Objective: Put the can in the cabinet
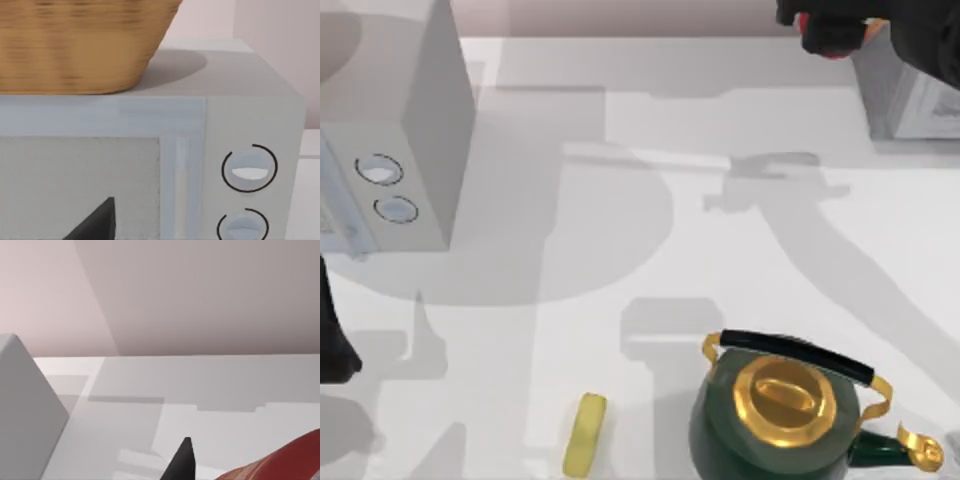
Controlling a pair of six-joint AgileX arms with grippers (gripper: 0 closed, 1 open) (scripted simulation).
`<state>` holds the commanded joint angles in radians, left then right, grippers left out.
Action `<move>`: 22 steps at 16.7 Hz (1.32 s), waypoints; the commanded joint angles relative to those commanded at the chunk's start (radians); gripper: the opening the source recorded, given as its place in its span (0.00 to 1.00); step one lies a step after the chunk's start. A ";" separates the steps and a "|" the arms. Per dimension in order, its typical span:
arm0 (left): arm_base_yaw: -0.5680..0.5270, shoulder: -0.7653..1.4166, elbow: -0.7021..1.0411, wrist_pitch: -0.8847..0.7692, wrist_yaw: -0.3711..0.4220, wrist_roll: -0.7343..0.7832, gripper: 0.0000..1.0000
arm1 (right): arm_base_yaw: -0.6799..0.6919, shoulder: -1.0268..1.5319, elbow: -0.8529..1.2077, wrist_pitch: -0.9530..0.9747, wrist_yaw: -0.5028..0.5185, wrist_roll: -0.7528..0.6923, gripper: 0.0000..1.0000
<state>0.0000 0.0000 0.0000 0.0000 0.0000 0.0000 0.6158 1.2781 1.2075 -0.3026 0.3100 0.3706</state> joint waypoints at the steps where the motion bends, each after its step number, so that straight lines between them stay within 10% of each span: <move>1: 0.000 0.000 0.000 0.000 0.000 0.000 1.00 | -0.027 -0.085 -0.050 0.030 -0.021 -0.021 0.00; 22: 0.000 0.000 0.000 0.000 0.000 0.000 1.00 | -0.603 -1.262 -1.188 0.304 -0.311 -0.362 0.00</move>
<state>0.0000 0.0000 0.0000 0.0000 0.0000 0.0000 0.0126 0.0156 0.0200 0.0012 -0.0010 0.0083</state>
